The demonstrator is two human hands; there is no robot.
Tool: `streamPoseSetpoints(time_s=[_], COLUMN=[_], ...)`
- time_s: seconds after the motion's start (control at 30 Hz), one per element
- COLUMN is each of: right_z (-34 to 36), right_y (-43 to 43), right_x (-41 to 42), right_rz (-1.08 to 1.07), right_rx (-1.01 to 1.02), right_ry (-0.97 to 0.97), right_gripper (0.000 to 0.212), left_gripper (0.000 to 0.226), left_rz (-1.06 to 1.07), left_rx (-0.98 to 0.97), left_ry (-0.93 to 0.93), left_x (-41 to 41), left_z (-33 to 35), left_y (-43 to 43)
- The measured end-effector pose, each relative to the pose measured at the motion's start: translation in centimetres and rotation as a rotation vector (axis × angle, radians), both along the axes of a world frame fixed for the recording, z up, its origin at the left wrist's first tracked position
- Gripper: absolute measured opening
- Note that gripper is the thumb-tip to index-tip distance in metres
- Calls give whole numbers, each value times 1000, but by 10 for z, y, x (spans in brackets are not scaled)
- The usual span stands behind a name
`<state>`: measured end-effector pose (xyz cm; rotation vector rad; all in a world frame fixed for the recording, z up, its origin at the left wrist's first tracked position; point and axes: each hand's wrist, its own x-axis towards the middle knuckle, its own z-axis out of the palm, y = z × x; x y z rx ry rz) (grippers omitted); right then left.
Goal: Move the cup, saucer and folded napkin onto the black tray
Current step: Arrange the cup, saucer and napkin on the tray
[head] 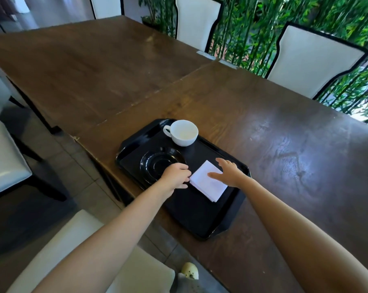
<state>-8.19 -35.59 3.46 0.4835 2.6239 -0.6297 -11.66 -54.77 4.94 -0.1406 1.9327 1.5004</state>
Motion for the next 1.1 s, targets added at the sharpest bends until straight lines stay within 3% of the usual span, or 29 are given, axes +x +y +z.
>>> streamPoseSetpoints(time_s=[0.37, 0.5, 0.6, 0.67, 0.8, 1.1], right_z=[12, 4, -6, -14, -26, -43], right_y=[3, 3, 3, 4, 7, 7], right_x=[-65, -91, -107, -117, -132, -137], right_rz=[19, 6, -45, -93, -139, -146], right_rx=[-140, -271, -372, -445, -565, -782], right_ry=[31, 35, 69, 94, 136, 275], right_gripper=[79, 83, 87, 88, 92, 79], left_gripper=[48, 34, 40, 29, 36, 21], left_rz=[143, 151, 187, 179, 180, 281], left_rx=[-96, -196, -224, -238, -232, -176], left_ry=[110, 164, 171, 179, 221, 223], left_x=[-92, -111, -121, -126, -132, -145], left_z=[12, 2, -9, -17, -27, -42], left_y=[-8, 1, 9, 14, 26, 38])
